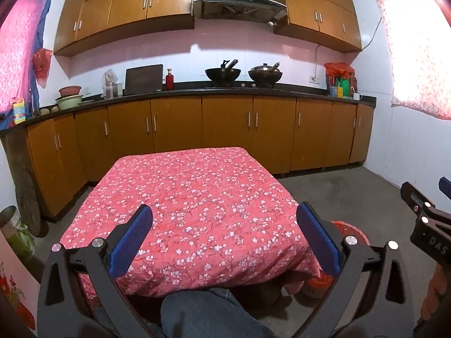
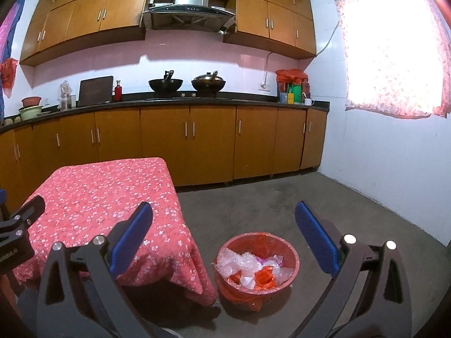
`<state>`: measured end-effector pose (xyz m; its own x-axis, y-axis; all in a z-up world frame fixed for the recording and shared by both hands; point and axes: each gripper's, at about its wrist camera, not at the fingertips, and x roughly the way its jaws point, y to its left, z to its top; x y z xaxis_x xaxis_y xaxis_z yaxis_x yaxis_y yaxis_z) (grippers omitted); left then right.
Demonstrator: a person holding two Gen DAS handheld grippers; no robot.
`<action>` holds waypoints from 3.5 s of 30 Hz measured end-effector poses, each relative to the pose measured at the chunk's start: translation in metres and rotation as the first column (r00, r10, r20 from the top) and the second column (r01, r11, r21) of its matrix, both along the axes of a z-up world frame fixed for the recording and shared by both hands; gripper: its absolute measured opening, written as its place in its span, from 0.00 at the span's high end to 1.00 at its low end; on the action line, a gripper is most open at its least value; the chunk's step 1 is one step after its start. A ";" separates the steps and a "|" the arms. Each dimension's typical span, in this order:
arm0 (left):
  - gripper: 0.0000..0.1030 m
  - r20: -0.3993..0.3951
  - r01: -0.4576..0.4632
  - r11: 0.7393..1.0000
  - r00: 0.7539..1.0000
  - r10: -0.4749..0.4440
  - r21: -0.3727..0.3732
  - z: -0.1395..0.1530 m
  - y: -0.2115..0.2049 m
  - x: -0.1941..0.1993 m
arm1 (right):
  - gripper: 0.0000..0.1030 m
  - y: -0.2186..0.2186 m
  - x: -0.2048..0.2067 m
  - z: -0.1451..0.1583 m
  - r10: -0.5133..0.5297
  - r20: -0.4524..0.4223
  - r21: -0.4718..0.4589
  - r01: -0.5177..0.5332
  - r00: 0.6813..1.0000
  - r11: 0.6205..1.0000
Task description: Collect trash
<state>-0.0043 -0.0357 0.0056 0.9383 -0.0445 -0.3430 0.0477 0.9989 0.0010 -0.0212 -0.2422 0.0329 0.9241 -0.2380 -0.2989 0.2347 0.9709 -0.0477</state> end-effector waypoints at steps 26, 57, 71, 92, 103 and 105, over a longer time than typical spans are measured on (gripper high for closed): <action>0.02 -0.025 -0.001 0.999 1.000 0.000 -0.039 -0.007 0.011 -0.004 | 0.04 0.000 -0.005 -0.010 0.002 -0.011 0.016 -0.002 1.000 1.000; 0.02 -0.034 0.010 0.999 0.999 -0.011 -0.036 -0.014 0.006 -0.005 | 0.04 0.000 -0.003 -0.014 -0.006 -0.020 0.033 0.006 1.000 0.999; 0.02 -0.036 0.012 0.999 0.999 -0.013 -0.037 -0.014 0.006 -0.005 | 0.04 0.001 -0.004 -0.015 -0.006 -0.020 0.033 0.007 1.000 0.999; 0.02 -0.046 0.019 0.999 0.999 -0.021 -0.042 -0.019 0.011 -0.002 | 0.04 0.003 -0.004 -0.015 -0.007 -0.021 0.034 0.008 1.000 0.999; 0.02 -0.061 0.021 0.999 0.998 -0.024 -0.050 -0.020 0.017 0.001 | 0.04 0.004 -0.004 -0.017 -0.007 -0.023 0.035 0.008 1.000 0.999; 0.02 -0.062 0.021 0.999 0.998 -0.024 -0.050 -0.019 0.017 0.001 | 0.04 0.005 -0.004 -0.018 -0.006 -0.023 0.035 0.007 1.000 0.999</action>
